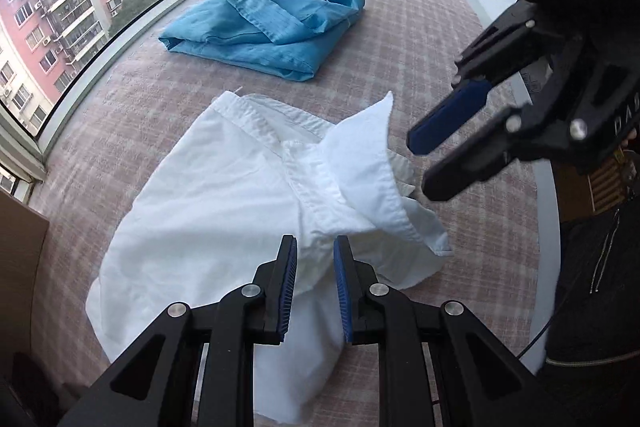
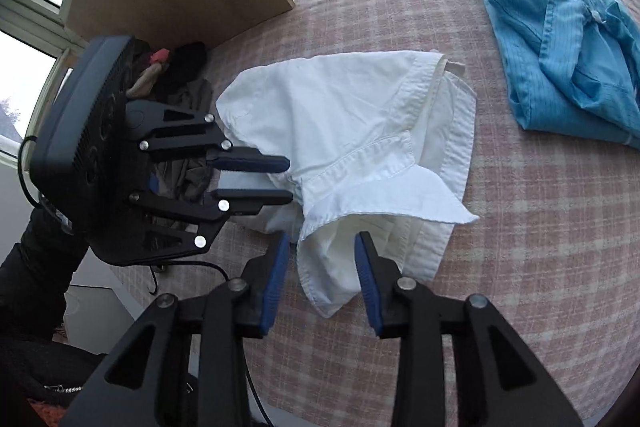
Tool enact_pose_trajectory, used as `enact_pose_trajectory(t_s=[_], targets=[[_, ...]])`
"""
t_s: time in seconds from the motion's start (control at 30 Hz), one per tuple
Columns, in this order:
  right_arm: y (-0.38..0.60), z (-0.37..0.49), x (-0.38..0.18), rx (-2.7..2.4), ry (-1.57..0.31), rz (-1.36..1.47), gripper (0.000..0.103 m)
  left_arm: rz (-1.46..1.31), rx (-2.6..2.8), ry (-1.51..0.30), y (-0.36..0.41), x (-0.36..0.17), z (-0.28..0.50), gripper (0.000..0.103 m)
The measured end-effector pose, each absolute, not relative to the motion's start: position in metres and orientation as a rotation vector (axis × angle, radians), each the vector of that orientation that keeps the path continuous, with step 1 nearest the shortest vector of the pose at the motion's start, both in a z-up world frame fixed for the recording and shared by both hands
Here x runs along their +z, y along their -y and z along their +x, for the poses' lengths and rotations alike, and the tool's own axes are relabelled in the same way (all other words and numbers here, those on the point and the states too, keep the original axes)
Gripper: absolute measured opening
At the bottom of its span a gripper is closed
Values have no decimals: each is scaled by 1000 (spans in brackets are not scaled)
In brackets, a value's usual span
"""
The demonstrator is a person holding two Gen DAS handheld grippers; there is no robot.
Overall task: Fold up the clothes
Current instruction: 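Open the right gripper while the left gripper moves to the collar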
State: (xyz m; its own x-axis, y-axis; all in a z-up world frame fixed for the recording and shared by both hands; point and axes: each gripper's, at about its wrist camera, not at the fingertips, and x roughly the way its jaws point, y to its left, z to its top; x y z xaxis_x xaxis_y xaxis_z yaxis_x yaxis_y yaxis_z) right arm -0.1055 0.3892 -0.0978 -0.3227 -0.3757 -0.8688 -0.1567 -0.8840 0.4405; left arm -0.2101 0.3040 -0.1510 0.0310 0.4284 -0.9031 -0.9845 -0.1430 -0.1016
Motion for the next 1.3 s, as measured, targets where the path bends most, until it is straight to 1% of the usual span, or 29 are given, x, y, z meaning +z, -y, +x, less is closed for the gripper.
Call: enact_pose_trajectory(t_s=[0.1, 0.27, 0.43, 0.5, 0.57, 0.6, 0.63, 0.67, 0.73, 0.77, 0.87, 0.97, 1.0, 1.1, 1.13, 1.2, 1.3], targets=[[-381, -113, -107, -2349, 700, 1765, 34, -1066, 1420, -762, -307, -165, -218, 18], [-374, -126, -127, -2341, 722, 1855, 34, -1102, 1407, -727, -302, -181, -217, 18], [-378, -134, -134, -2300, 859, 1845, 34, -1105, 1406, -701, -301, -183, -214, 18], [-376, -139, -128, -2322, 850, 1829, 34, -1104, 1403, -702, -301, -184, -214, 18], [-373, -145, -129, -2327, 802, 1850, 34, -1101, 1401, -703, -301, -185, -214, 18], [-372, -146, -131, -2324, 778, 1867, 31, -1099, 1400, -703, -301, -185, -215, 18], [-372, -147, -135, -2313, 761, 1886, 16, -1098, 1399, -703, -300, -186, -215, 19], [-374, -146, -138, -2298, 760, 1898, 10, -1098, 1397, -704, -300, -187, -215, 19], [-382, -143, -141, -2256, 835, 1877, 8, -1106, 1395, -709, -298, -192, -217, 20], [-387, -141, -140, -2260, 851, 1863, 7, -1115, 1397, -708, -296, -195, -219, 21], [-405, -133, -134, -2274, 905, 1811, 4, -1148, 1399, -685, -293, -202, -224, 21], [-434, -119, -133, -2265, 1072, 1719, 3, -1150, 1401, -693, -292, -206, -223, 20], [-447, -113, -137, -2273, 1143, 1714, 3, -1154, 1402, -691, -292, -207, -223, 20], [-467, -94, -156, -2287, 1263, 1781, 3, -1167, 1405, -684, -292, -208, -224, 20], [-468, -90, -157, -2262, 1312, 1762, 3, -1170, 1405, -682, -292, -207, -223, 20], [-459, -88, -148, -2260, 1295, 1730, 5, -1166, 1405, -690, -291, -205, -222, 20], [-431, -97, -130, -2295, 1154, 1759, 26, -1161, 1402, -705, -292, -203, -219, 20]])
